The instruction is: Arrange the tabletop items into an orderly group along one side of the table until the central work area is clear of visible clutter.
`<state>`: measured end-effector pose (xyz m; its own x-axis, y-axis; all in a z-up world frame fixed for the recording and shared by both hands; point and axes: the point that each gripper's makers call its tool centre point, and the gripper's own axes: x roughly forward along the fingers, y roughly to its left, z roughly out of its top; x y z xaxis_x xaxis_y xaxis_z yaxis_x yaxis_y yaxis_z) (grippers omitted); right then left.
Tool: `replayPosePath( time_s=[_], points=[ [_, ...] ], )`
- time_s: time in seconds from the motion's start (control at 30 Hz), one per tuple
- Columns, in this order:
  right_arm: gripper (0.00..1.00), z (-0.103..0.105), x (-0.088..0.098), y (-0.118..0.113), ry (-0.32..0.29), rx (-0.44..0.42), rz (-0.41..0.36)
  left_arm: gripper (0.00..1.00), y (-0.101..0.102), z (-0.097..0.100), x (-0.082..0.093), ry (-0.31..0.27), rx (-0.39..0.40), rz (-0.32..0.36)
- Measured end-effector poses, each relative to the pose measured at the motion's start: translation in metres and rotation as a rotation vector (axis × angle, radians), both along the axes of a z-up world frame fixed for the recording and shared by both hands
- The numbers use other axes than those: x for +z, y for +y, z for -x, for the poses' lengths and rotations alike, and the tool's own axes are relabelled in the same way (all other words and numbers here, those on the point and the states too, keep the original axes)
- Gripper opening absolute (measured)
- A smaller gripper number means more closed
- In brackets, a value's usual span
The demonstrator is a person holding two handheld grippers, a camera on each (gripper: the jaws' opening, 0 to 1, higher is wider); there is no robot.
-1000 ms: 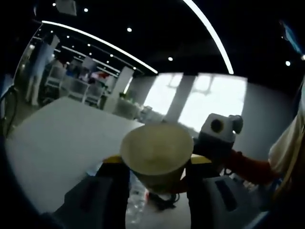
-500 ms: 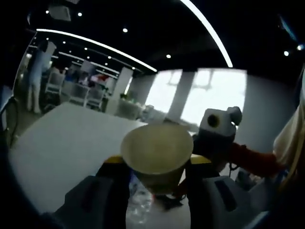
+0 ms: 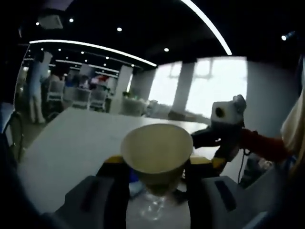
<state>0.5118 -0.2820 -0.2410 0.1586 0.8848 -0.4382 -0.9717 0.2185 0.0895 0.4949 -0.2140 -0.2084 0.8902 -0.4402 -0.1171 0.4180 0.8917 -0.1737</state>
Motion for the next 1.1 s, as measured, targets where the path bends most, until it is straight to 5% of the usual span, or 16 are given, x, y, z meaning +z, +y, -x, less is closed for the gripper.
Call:
replayPosePath(
  time_s=[0.33,0.83,1.1],
  points=[
    [0.87,-0.005,-0.015,-0.041,0.048,-0.099,0.051,0.43,0.018,-0.008,0.002,0.000,0.010,-0.092],
    [0.80,-0.030,-0.052,-0.096,0.119,-0.296,0.114,0.43,0.049,-0.023,-0.029,0.065,0.048,-0.216],
    [0.74,-0.047,-0.090,-0.119,0.166,-0.377,0.187,0.43,0.062,-0.033,-0.052,0.096,0.066,-0.285]
  ],
)
